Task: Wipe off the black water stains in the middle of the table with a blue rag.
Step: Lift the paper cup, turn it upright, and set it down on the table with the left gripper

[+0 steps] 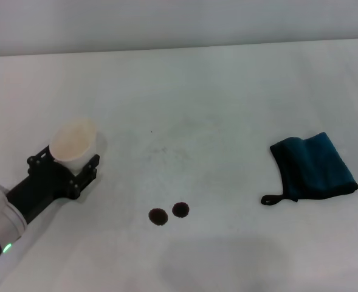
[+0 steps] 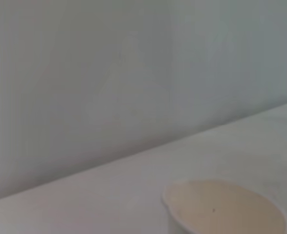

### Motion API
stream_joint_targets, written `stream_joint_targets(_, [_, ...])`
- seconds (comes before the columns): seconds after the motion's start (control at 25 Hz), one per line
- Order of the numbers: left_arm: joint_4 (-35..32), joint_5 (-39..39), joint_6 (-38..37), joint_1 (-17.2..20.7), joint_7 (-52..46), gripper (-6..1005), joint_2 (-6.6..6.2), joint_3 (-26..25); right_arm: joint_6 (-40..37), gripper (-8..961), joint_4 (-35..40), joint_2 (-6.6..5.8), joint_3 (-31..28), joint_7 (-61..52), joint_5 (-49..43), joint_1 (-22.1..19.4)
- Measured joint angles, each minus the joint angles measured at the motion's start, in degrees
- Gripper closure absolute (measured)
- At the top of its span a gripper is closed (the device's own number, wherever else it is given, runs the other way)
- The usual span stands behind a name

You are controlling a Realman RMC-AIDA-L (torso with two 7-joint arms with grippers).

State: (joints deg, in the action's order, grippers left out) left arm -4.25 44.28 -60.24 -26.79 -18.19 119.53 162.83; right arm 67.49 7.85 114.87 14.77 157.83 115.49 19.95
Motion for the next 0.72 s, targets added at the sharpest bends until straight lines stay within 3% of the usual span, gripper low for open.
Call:
stream_joint_targets(0.44, [-1.07,-0.08,-3.45,3.31,3.26,366,-0.09,-2.12,0.12,96,-0.15,0.00,0.00,-0.32,0.00,0.00])
stream_joint_targets(0.72, [-1.37,-0.08,-3.51,3.60,3.40,195,-0.09,-2.85,0.34,96,0.31,0.00,0.00,-0.39,0.00,0.00])
